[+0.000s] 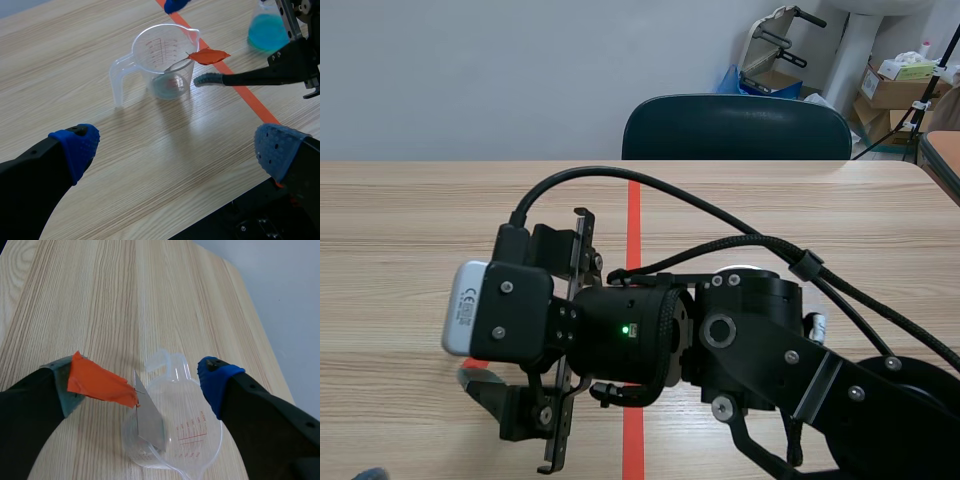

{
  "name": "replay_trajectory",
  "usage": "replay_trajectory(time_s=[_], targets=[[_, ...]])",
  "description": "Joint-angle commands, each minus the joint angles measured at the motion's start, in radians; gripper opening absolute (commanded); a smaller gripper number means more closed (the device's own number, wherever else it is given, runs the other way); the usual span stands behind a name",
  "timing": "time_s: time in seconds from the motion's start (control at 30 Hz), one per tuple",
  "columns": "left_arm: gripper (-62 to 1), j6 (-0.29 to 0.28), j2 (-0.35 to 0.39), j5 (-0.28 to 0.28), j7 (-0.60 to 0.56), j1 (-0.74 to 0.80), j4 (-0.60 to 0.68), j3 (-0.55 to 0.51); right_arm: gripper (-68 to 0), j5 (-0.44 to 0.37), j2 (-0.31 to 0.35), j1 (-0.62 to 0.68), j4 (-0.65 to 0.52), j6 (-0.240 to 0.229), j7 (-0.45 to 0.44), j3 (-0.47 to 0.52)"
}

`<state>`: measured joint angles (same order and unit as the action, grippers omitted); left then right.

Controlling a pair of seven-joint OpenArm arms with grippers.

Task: Do the redox reaction experiment

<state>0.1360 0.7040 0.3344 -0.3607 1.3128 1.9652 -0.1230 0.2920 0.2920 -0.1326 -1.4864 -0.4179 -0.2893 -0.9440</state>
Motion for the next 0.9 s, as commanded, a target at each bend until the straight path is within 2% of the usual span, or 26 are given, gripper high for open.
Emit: replay_trajectory(time_s=[0.0,0.1,0.23,0.4,0.6,0.87], targets=[[1.4,0.005,-0.003,0.002,-0.015,-0.003,0.014,-0.003,-31.2,-0.007,0.004,-0.015,-0.022,0.010,-0.016,0.008],[1.4,0.004,-0.003,0.002,-0.014,-0.003,0.014,-0.003,-38.9,-0.007,0.005,-0.015,-0.036,0.011,-0.009,0.008],[1.4,0.004,-0.003,0.002,-0.014,-0.003,0.014,-0.003,-52.6,-0.007,0.007,-0.014,-0.074,0.011,0.028,0.014],[1.4,0.004,-0.003,0.002,-0.017,-0.003,0.014,-0.003,-67.2,-0.009,0.053,-0.014,-0.158,0.010,0.052,0.016],[1.4,0.003,-0.003,0.002,-0.013,-0.018,0.014,-0.003,-66.9,-0.107,0.088,-0.014,-0.246,0.010,0.098,0.035],[1.4,0.004,-0.003,0.002,-0.013,-0.019,0.014,-0.003,-66.9,-0.324,0.085,-0.033,-0.280,0.006,0.215,0.107]])
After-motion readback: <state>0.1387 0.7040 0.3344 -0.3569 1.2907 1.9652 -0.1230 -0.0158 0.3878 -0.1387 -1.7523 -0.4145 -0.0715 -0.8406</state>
